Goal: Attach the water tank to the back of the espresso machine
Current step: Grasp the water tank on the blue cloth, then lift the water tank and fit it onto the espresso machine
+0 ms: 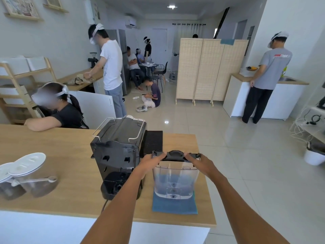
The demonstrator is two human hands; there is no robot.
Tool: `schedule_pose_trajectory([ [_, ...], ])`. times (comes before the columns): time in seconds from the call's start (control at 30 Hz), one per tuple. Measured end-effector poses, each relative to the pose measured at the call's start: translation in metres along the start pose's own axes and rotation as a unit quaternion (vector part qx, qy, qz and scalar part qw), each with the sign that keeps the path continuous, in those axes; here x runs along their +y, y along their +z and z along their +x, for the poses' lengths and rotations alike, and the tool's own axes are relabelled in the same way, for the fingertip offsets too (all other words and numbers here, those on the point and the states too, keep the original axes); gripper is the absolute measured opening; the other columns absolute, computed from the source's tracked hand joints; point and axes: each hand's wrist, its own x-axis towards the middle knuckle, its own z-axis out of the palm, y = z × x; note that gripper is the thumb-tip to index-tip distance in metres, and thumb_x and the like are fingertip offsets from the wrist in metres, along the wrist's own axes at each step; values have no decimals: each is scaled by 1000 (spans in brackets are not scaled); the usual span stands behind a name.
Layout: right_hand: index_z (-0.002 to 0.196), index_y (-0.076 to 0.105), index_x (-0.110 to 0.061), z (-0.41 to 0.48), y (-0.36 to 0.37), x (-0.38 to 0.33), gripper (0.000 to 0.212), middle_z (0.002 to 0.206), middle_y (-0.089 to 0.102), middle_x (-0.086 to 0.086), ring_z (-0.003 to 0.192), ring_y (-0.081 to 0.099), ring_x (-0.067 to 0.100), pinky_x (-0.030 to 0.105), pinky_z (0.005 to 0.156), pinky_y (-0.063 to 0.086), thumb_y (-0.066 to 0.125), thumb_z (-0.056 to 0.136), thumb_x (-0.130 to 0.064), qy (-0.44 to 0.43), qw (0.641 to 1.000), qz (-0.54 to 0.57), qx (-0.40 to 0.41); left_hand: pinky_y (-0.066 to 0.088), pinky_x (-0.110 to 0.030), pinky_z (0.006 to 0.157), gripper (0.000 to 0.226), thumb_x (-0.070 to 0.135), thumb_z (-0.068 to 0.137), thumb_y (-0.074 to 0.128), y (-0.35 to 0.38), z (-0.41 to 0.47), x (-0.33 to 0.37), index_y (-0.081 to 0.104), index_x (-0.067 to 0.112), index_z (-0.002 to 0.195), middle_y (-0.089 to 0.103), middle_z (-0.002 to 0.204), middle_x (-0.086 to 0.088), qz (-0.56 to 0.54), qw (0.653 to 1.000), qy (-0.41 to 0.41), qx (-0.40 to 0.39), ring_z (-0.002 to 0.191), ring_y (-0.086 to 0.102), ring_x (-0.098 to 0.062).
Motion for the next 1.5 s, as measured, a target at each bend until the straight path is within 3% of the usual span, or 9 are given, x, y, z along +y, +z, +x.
schedule_pose_trajectory([
  [0.17,140,48,-27,-2,3,2,82,139,56,0,127,51,24,35,100,40,64,74,-73,-31,997,75,4,33,-34,107,75,60,85,67,6,-2,-1,45,23,147,47,145,10,-63,997,47,15,134,44,-19],
  [0.3,139,43,-38,-9,4,2,69,130,60,-9,117,56,18,34,100,43,69,79,-61,-77,992,92,28,43,-33,106,56,46,85,74,7,-3,1,52,34,134,59,138,6,-70,989,115,66,125,55,-17],
  [0.43,140,42,-45,-12,6,5,73,128,61,-16,115,59,14,39,103,47,69,75,-66,-107,990,78,47,47,-41,108,56,38,81,81,10,-8,-1,61,24,131,68,126,5,-73,974,178,121,121,61,-16],
  [0.57,139,43,-45,-20,7,4,62,126,57,-19,113,56,12,29,95,43,68,83,-55,-138,985,85,58,51,-48,101,47,37,79,82,13,-9,-4,68,23,122,74,113,4,-86,961,216,149,111,67,-16],
  [0.8,155,17,-41,-20,9,2,110,155,41,-6,141,41,22,42,113,34,66,64,-81,-107,985,125,48,41,-42,113,96,72,59,80,20,-24,6,49,41,144,55,145,9,-78,966,200,144,136,47,-13],
  [0.97,154,26,-37,-25,14,-6,89,159,36,0,143,37,27,43,114,32,47,77,-76,-96,973,196,80,32,-43,115,66,72,82,57,23,-29,14,49,46,143,51,151,3,-137,964,173,150,144,39,-21],
  [1.1,151,35,-35,-25,18,-10,75,156,42,1,141,40,27,45,115,32,47,85,-69,-85,964,227,104,33,-37,111,56,59,89,61,22,-28,14,50,45,142,57,146,0,-162,963,161,141,140,44,-21],
  [1.27,151,30,-42,-27,18,-4,76,158,38,-1,143,37,26,45,117,30,51,83,-68,-94,965,230,81,28,-39,115,63,43,92,64,22,-34,12,39,42,150,41,157,4,-161,969,160,99,146,34,-21],
  [1.5,153,6,-51,-30,25,27,93,162,29,-7,143,39,27,45,113,38,51,76,-78,-138,986,89,35,26,-43,118,91,47,82,76,20,-45,-14,20,50,154,26,165,7,-46,986,159,32,151,25,-21],
])
